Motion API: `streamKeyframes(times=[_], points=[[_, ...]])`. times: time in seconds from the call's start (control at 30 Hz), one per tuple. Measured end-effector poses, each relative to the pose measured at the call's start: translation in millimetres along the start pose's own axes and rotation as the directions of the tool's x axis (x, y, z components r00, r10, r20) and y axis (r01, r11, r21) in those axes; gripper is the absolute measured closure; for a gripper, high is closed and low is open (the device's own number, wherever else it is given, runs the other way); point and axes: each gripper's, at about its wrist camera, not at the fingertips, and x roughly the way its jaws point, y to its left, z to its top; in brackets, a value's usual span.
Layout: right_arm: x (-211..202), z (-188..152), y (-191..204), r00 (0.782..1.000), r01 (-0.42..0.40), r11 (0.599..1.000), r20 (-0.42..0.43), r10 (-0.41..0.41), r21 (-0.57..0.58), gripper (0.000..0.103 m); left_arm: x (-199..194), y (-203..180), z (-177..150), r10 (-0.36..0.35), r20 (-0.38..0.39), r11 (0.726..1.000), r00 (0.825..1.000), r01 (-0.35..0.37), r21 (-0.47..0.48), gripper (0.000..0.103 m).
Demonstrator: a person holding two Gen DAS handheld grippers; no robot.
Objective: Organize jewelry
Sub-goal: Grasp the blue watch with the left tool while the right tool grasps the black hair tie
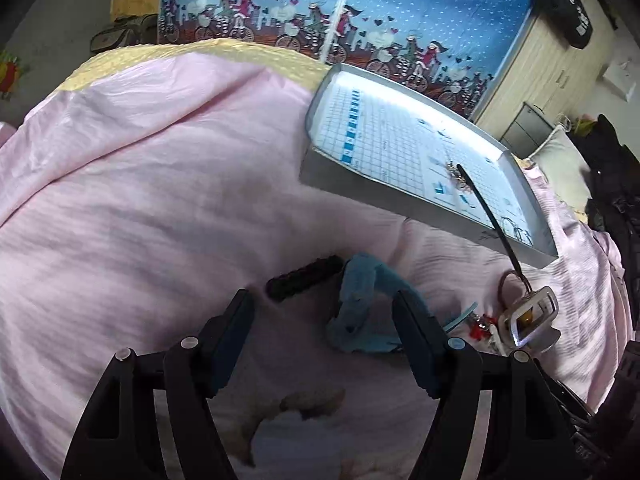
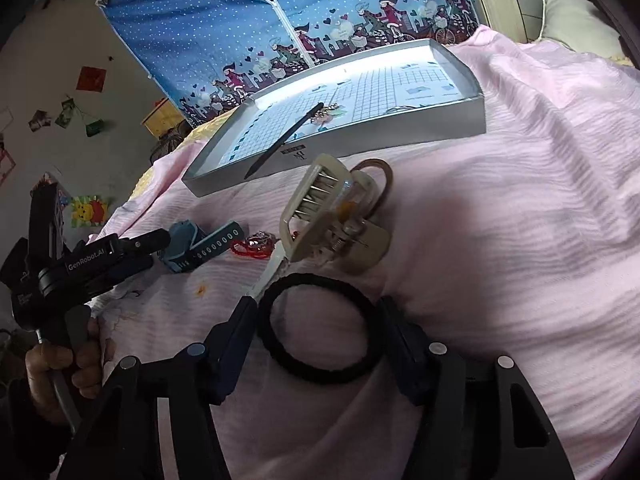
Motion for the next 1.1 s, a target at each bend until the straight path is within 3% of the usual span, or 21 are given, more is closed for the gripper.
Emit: streamKeyframes(times=[0.17,0.3,0.37,0.63,1.1], points=[[3.2,1.1,3.1,1.0,-0.031,1.0,-0.001,0.031,-0.002,0.058,10.0,-8.2,-0.8,-0.004,-0.022,1.0,1.0,0.005,0.027,0.052],[3.9,2.6,6.6,0.999,-0.043,0.999,-0.001,0.043,-0.01,0.059,13.6,-9.7,-6.7,-0.05,-0.028,0.998,0.998,0.051,0.026,0.056],[4.0,3.2,8.2,0.999,-0.044,0.999,-0.003,0.044,-0.016,0.059,13.4,-12.2,-9.9,-0.066,-0.027,0.997,0.997,0.067,0.039,0.067],[3.0,3.3,8.5,0.998,-0.061,0.998,-0.004,0.061,-0.002,0.059,9.2,-6.7,-14.1,-0.09,0.005,0.996,0.996,0.09,-0.005,0.083],[1.0,3.9,16.3,0.998,-0.061,0.998,0.0,0.061,-0.03,0.065,-5.1,-21.0,-36.8,-0.151,0.005,0.987,0.989,0.151,0.056,0.089]])
